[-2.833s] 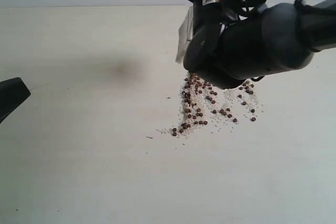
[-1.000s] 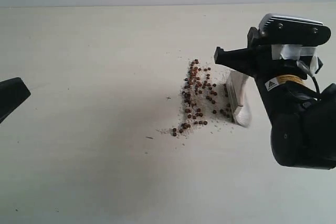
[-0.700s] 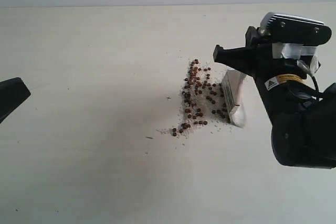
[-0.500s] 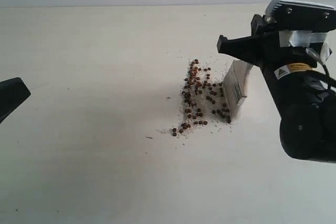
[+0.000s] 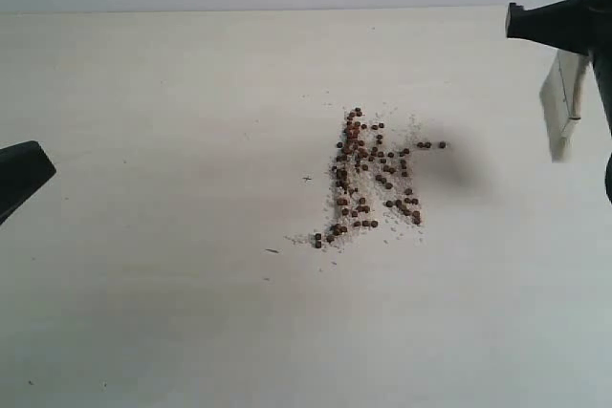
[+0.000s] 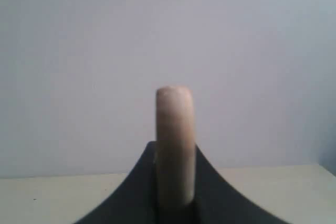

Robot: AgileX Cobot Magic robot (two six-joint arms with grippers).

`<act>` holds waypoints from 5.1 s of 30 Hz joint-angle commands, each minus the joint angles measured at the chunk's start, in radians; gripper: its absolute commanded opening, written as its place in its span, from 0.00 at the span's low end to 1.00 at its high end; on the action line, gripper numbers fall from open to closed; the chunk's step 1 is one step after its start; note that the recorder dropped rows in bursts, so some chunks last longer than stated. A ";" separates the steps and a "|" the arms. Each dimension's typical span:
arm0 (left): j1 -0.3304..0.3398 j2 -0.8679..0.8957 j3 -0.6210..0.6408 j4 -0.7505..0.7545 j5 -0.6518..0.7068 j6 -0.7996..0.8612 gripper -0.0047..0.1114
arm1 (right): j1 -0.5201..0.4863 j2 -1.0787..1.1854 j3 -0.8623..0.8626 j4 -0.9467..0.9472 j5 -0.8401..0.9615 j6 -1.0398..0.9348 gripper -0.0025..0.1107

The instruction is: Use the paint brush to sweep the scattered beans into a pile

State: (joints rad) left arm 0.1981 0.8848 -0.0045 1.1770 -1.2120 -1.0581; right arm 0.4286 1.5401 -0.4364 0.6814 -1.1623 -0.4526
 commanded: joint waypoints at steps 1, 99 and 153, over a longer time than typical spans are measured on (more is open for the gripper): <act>0.001 -0.006 0.005 -0.008 -0.009 -0.008 0.04 | -0.076 0.117 -0.052 -0.145 0.032 0.123 0.02; 0.001 -0.006 0.005 -0.005 -0.009 -0.008 0.04 | 0.630 0.314 -0.167 0.380 -0.059 0.076 0.02; 0.001 -0.006 0.005 -0.005 -0.009 -0.008 0.04 | 0.291 0.449 -0.303 0.052 0.046 0.368 0.02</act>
State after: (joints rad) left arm 0.1981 0.8848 -0.0045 1.1777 -1.2120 -1.0581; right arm 0.7253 1.9851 -0.7356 0.6976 -1.1205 0.0212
